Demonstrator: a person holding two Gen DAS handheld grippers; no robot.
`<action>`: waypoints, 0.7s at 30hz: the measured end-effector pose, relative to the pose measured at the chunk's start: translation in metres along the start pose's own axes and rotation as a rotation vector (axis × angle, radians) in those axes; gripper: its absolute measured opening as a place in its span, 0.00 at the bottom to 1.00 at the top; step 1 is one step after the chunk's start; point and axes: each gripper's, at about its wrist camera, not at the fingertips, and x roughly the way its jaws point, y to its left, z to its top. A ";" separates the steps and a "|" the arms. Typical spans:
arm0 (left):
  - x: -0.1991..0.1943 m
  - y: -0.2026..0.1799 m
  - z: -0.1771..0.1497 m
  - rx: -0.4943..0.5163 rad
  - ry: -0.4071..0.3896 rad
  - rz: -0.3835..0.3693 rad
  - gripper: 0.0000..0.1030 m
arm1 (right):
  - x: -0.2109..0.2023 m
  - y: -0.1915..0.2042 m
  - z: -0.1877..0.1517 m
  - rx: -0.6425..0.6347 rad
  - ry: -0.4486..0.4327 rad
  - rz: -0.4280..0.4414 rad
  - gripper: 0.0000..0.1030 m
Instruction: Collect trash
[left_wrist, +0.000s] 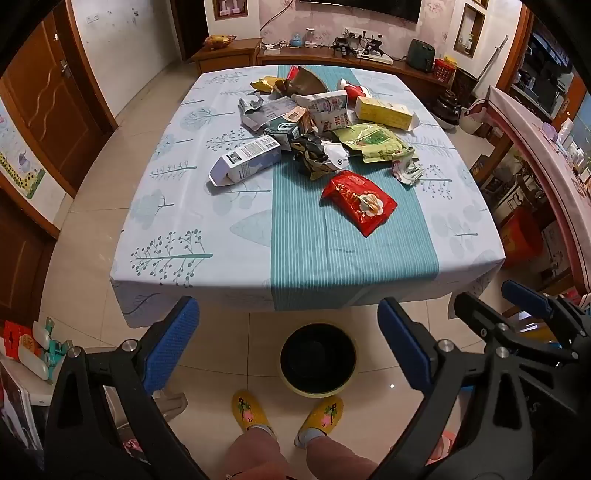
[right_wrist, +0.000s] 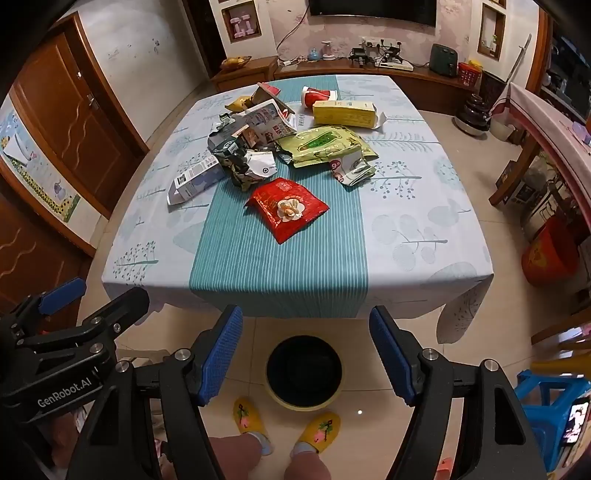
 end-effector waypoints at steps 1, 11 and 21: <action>0.000 0.000 0.000 -0.001 0.001 -0.004 0.93 | -0.001 0.000 0.000 -0.001 -0.002 0.000 0.70; 0.001 -0.007 -0.001 0.000 -0.007 -0.006 0.84 | -0.017 0.002 0.000 -0.018 -0.022 0.018 0.70; -0.015 -0.002 -0.003 -0.014 -0.027 -0.017 0.84 | -0.018 0.001 -0.005 -0.016 -0.040 0.026 0.70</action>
